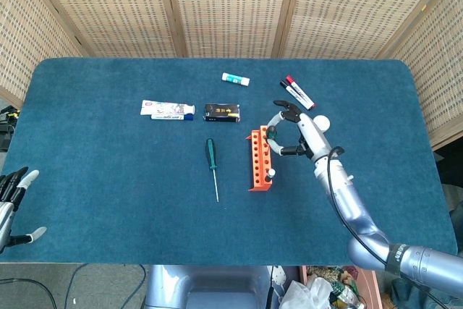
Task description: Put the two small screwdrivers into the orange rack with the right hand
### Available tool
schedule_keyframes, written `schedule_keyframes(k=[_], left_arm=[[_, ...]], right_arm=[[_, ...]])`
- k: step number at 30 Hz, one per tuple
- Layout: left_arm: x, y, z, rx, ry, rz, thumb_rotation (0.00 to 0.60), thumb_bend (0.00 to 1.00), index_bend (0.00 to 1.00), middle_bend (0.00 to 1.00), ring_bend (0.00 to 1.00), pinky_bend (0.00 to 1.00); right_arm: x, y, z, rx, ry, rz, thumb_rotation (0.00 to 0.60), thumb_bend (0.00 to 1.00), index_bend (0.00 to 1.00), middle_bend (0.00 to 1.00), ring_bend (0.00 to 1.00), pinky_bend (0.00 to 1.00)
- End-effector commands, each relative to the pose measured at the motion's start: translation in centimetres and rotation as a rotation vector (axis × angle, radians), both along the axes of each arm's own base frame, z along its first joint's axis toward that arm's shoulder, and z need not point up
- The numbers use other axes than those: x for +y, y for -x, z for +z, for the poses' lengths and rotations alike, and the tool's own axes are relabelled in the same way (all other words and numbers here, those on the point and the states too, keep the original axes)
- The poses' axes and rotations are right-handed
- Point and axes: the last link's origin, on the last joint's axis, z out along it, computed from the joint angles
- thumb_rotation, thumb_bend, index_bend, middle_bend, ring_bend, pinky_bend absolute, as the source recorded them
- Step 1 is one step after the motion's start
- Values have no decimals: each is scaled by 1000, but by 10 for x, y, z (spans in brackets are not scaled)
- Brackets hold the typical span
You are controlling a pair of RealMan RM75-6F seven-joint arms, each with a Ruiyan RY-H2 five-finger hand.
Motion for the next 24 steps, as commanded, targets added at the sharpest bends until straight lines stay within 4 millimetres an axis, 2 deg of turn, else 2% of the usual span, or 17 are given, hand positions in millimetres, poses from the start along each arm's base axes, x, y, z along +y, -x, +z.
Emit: schedule_keyframes(k=[1, 19, 24], left_arm=[[0, 0, 0, 0, -1, 0, 600, 0, 0, 0, 0, 0], [0, 0, 1, -2, 0, -2, 600, 0, 0, 0, 0, 0], [0, 0, 1, -3, 1, -2, 600, 0, 0, 0, 0, 0]], right_arm=[[0, 0, 0, 1, -1, 0, 600, 397, 638, 103, 0, 100], [-3, 9, -14, 38, -21, -15, 600, 397, 640, 105, 0, 100], [-3, 13, -24, 72, -35, -9, 600, 397, 640, 105, 0, 100]])
